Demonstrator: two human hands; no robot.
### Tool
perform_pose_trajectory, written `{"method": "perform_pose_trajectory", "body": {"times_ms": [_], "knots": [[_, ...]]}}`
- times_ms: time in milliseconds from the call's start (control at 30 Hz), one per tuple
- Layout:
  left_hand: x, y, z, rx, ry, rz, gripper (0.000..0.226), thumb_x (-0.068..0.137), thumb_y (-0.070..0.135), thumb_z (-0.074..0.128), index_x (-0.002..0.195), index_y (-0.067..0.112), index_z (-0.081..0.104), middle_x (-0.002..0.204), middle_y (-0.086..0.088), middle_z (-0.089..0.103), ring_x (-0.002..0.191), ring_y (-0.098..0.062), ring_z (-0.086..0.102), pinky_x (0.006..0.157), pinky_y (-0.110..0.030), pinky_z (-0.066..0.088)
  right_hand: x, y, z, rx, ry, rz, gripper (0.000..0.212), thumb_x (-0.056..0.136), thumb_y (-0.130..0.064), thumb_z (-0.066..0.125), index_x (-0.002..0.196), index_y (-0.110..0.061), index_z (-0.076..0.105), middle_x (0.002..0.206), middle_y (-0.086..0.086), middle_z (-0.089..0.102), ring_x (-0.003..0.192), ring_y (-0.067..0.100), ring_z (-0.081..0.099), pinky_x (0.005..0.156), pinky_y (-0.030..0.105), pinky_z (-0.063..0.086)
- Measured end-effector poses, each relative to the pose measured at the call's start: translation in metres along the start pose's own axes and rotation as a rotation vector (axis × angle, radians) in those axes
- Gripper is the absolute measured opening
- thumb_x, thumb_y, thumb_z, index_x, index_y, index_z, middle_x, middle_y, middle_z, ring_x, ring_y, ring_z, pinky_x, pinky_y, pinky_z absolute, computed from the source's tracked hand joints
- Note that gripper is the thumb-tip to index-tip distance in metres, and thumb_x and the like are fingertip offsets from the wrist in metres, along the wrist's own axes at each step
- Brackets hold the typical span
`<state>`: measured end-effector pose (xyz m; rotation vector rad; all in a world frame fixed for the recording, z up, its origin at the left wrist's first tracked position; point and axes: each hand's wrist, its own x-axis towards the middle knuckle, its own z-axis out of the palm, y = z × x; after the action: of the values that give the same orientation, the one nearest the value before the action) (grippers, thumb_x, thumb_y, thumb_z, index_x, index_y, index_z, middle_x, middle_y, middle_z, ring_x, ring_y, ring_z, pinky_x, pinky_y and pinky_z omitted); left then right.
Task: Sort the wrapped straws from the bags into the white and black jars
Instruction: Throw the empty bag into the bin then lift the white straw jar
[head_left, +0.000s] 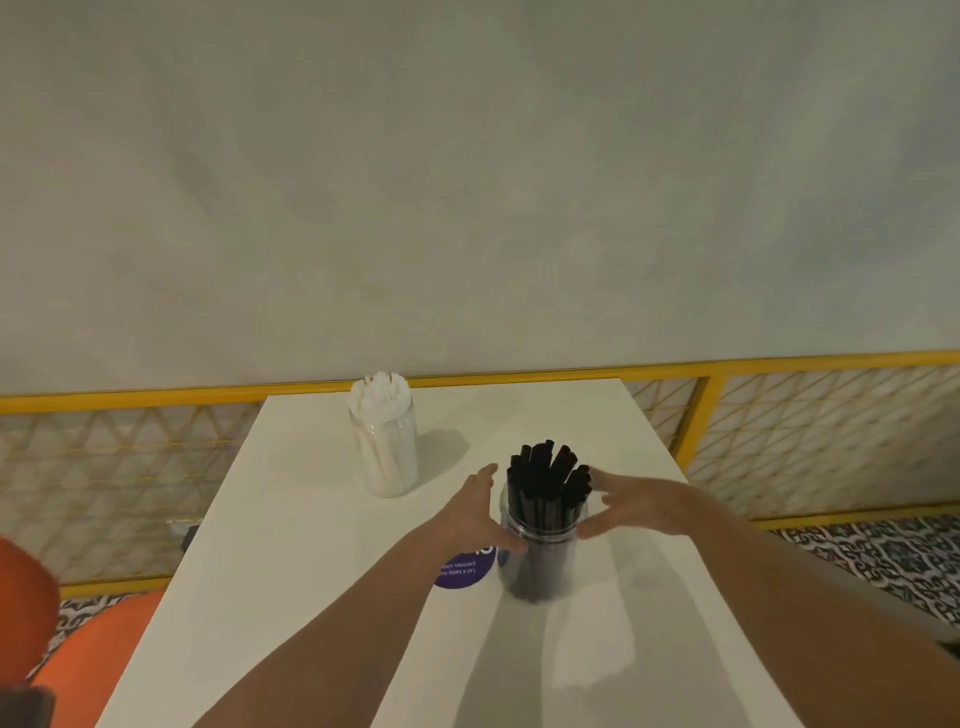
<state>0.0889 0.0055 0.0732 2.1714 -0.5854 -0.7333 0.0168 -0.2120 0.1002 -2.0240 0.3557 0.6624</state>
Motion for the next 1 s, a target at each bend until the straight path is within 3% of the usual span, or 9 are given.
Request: {"method": "perform_pose_trajectory", "body": {"times_ms": [133,200,300,433,567,633,767,1000], "knots": [[0.006,0.007,0.009,-0.049,-0.015,0.045,0.103,0.063,0.008,0.085,0.144,0.017,0.022,0.138,-0.003,0.048,0.125,-0.021,0.046,0.103,-0.032,0.041,0.015,0.017,0.021,0.101,0.025,-0.084,0.105,0.046,-0.034,0.09,0.136,-0.04,0.038,0.136,-0.015,0.047,0.124,0.019,0.047,0.107,0.045,0.039],[0.01,0.008,0.01,-0.017,-0.005,0.046,0.097,0.061,0.009,0.085,0.14,0.017,0.029,0.129,-0.002,0.056,0.119,-0.022,0.053,0.098,-0.033,0.045,0.019,0.014,0.025,0.124,0.098,-0.083,0.092,0.055,-0.026,0.087,0.134,-0.036,0.042,0.131,-0.014,0.05,0.112,0.018,0.053,0.093,0.038,0.049],[0.018,0.012,0.008,-0.015,0.019,0.051,0.094,0.06,0.01,0.086,0.137,0.016,0.033,0.127,-0.001,0.057,0.116,-0.021,0.054,0.095,-0.03,0.046,0.025,0.01,0.018,0.124,0.125,-0.109,0.085,0.056,-0.023,0.085,0.131,-0.031,0.046,0.128,-0.011,0.052,0.106,0.016,0.055,0.079,0.031,0.051],[0.036,0.02,-0.003,-0.032,0.073,0.074,0.096,0.058,0.008,0.087,0.138,0.014,0.034,0.13,-0.002,0.055,0.12,-0.022,0.052,0.097,-0.028,0.043,0.033,-0.006,0.001,0.079,0.161,-0.165,0.072,0.065,-0.01,0.082,0.127,-0.027,0.049,0.122,-0.007,0.056,0.104,0.013,0.054,0.089,0.033,0.051],[0.06,0.029,-0.018,-0.043,0.138,0.064,0.098,0.058,0.009,0.087,0.14,0.013,0.033,0.13,-0.003,0.055,0.121,-0.024,0.051,0.093,-0.026,0.04,0.048,-0.032,-0.019,0.07,0.132,-0.213,0.065,0.068,0.007,0.075,0.123,-0.017,0.049,0.108,-0.004,0.057,0.097,0.011,0.053,0.077,0.016,0.048],[0.074,0.031,-0.023,-0.053,0.162,0.059,0.099,0.058,0.01,0.087,0.14,0.013,0.032,0.131,-0.005,0.055,0.121,-0.025,0.051,0.095,-0.03,0.042,0.061,-0.04,-0.03,0.09,0.115,-0.208,0.065,0.068,0.011,0.073,0.12,-0.018,0.048,0.104,-0.007,0.057,0.095,0.008,0.054,0.073,0.014,0.047],[0.093,0.033,-0.03,-0.088,0.182,0.051,0.096,0.06,0.009,0.086,0.139,0.013,0.033,0.131,-0.006,0.055,0.121,-0.027,0.051,0.099,-0.033,0.043,0.085,-0.046,-0.047,0.125,0.067,-0.212,0.074,0.066,0.013,0.073,0.13,-0.015,0.047,0.114,-0.004,0.057,0.108,0.016,0.054,0.083,0.021,0.051],[0.116,0.027,-0.033,-0.103,0.188,-0.001,0.096,0.061,0.009,0.086,0.141,0.013,0.031,0.132,-0.007,0.055,0.121,-0.028,0.051,0.1,-0.034,0.043,0.12,-0.045,-0.058,0.124,0.022,-0.179,0.077,0.065,0.013,0.074,0.131,-0.015,0.047,0.123,0.002,0.056,0.116,0.022,0.052,0.092,0.027,0.049]]}}
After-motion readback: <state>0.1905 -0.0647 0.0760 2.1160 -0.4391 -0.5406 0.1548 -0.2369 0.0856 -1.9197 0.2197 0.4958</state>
